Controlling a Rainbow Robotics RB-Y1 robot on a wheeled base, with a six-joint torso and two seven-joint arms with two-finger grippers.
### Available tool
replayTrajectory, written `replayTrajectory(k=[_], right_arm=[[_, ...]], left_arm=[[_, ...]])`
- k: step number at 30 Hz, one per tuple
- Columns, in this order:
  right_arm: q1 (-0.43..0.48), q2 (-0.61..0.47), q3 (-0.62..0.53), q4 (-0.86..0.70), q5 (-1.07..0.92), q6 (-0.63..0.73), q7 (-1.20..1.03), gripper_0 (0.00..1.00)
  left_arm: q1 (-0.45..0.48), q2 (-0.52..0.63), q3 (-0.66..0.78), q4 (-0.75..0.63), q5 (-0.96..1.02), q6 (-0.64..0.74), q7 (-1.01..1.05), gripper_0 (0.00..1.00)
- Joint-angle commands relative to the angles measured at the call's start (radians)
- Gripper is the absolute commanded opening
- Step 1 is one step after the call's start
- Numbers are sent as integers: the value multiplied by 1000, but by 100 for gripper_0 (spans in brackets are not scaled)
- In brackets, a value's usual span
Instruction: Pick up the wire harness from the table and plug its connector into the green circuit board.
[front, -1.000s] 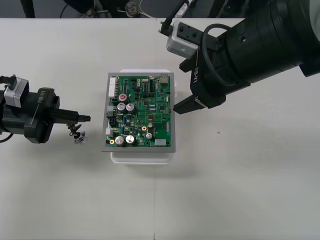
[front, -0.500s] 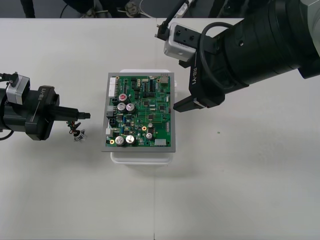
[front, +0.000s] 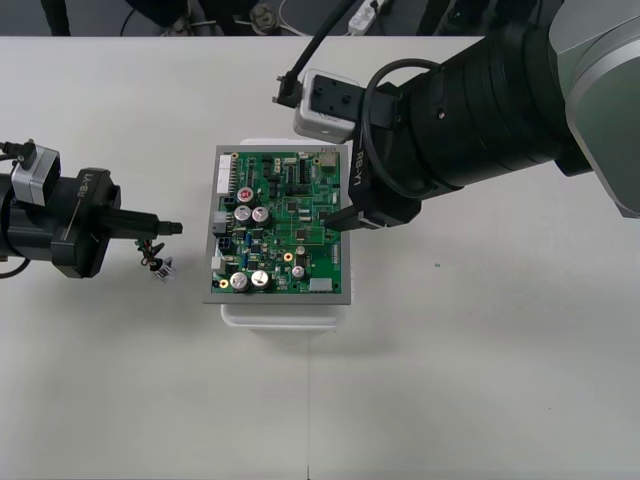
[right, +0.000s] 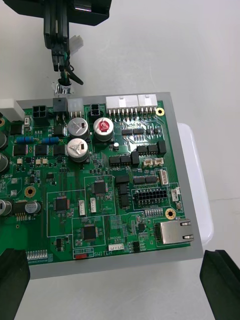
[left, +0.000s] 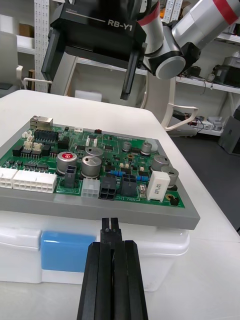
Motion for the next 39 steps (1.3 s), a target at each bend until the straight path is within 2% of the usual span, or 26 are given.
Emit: replayTrajectory(k=[1,15,39], right_arm=[[-2,28,28,-24,56,-3,30,100],[-1,66,63,-24,127,-3,40,100],[-1,89,103,-24,84,-3,40,100]], left_arm=[[-52,18,-10,-4,16,-32,-69,0],[-65,11,-10,-4,10,-32,-65,0],[-96,-35,-10,-3,-44,-32,-53,0]])
